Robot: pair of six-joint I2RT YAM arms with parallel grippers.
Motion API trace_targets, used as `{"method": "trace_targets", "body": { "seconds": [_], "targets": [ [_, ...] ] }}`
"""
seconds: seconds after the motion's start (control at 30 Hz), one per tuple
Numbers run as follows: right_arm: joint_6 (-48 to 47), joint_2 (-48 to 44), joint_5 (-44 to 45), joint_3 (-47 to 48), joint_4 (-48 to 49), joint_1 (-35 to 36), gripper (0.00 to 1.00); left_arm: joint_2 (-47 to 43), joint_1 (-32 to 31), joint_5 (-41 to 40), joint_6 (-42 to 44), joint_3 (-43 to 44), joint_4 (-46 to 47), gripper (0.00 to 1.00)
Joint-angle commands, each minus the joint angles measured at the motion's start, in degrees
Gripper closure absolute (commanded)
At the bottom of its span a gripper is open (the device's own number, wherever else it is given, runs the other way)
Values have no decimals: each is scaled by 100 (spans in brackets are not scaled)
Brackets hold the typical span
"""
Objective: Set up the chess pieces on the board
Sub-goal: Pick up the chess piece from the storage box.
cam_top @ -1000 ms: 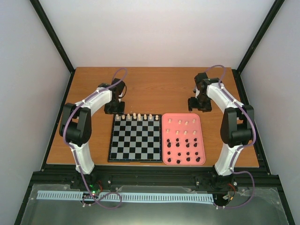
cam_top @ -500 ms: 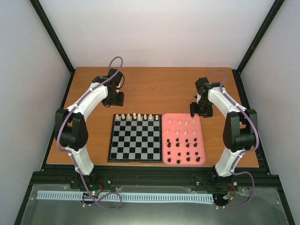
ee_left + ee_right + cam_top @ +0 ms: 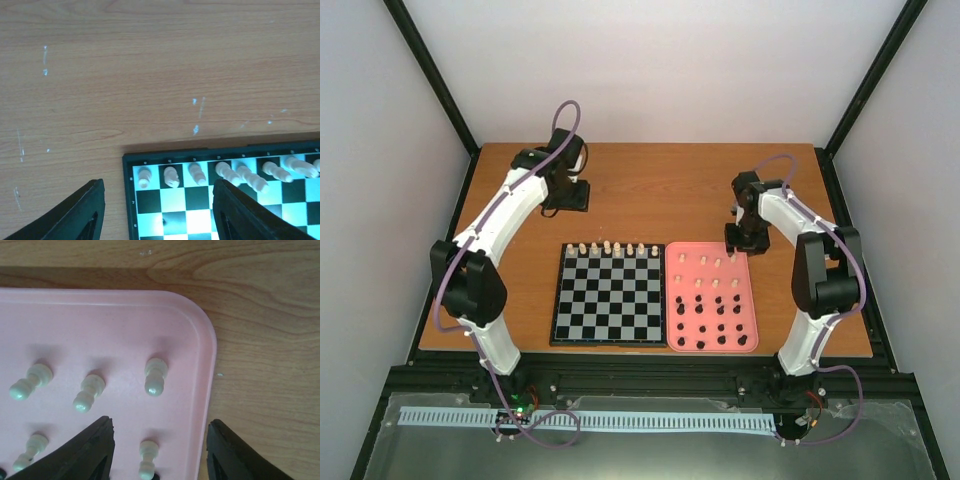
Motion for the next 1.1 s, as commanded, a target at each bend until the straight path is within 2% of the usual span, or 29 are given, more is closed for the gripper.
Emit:
{"method": "trace_targets", "body": {
  "seconds": [0.0,0.1,0.23,0.6,0.73,0.9,1.07],
  "targets": [
    [62,285,29,90,179,26,50,-123,-246,127,-69,223,-219,39],
    [53,420,80,104,210,31,56,-116,-336,175,-90,197,-212,39],
    [27,573,79,94,292,31,57,-145,-374,195,-96,153,-204,39],
    [39,976,167,340,366,31,71,-151,-396,257,-117,28,-134,39],
    [44,1020,204,385,368,30,83,-151,-398,276,-107,-14,-107,39],
    [82,879,207,386,253,31,96,-125,-398,290,-97,-32,-92,39],
    [183,467,158,543,-15,163,97,-162,-398,312,-91,-106,-44,39]
  ]
}}
